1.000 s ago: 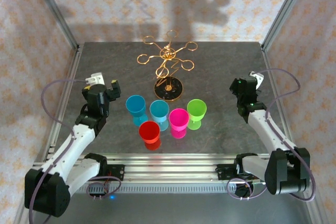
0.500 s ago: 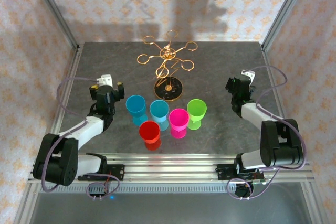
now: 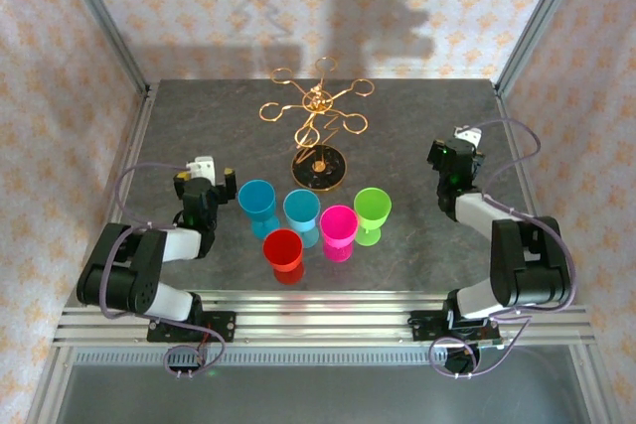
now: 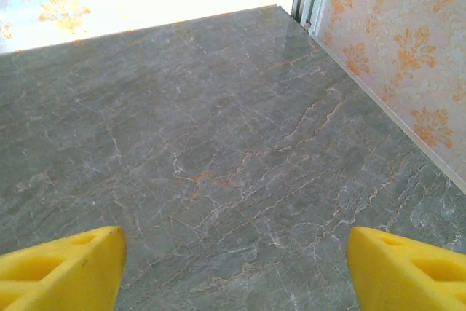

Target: Take the wine glass off the wine glass rack

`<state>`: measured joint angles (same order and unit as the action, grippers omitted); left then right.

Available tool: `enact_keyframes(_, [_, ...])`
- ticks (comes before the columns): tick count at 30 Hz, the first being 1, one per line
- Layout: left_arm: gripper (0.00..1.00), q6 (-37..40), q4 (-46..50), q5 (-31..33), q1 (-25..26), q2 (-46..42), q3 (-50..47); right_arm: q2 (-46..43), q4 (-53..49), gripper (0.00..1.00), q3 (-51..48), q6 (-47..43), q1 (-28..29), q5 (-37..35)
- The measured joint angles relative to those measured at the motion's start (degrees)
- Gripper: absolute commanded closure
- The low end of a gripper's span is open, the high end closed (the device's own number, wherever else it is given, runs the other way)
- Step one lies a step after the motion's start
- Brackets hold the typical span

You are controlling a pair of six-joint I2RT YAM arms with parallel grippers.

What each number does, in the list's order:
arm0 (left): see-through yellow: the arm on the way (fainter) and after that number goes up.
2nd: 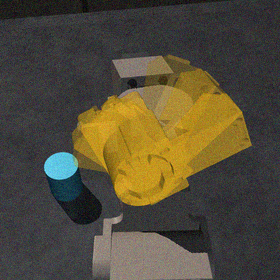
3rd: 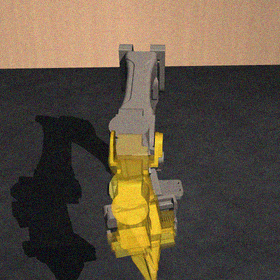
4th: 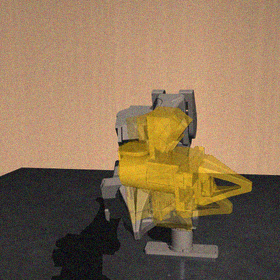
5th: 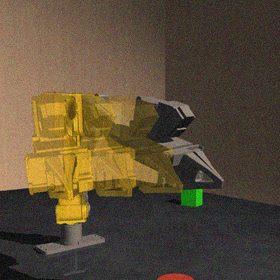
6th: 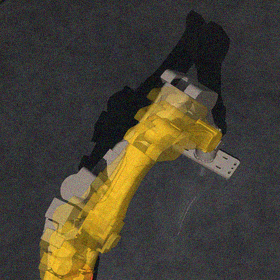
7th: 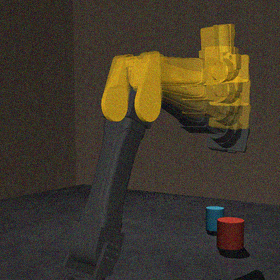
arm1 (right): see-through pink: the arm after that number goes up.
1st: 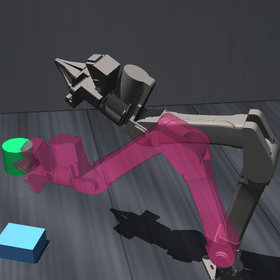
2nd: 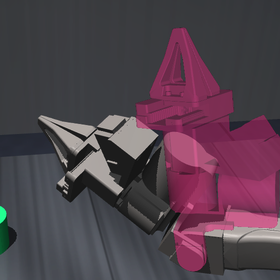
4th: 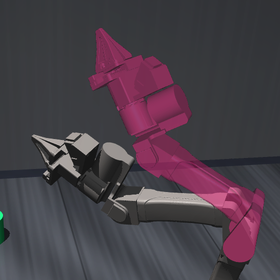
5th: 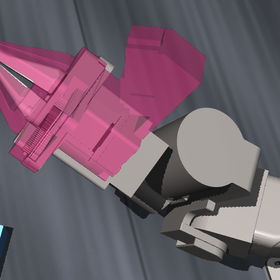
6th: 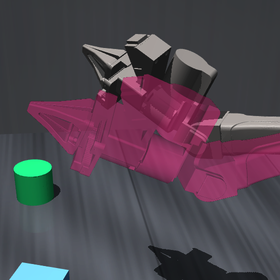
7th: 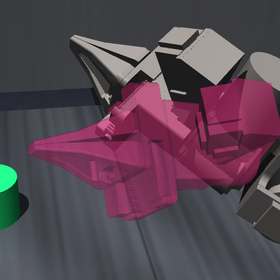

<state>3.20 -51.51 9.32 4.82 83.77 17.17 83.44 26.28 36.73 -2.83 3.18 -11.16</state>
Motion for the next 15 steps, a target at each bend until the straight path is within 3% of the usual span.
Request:
enact_keyframes(7, [0.00,0.33,-6.12,-0.17,0.00,3.69,-0.04,-0.85,1.66,0.16,-0.61,-0.02,-0.24,0.11])
enact_keyframes(15, [0.00,0.33,-9.33,-0.13,0.00,3.78,-0.52,-8.70,4.04,0.13,-10.82,1.97,-0.35,-0.02])
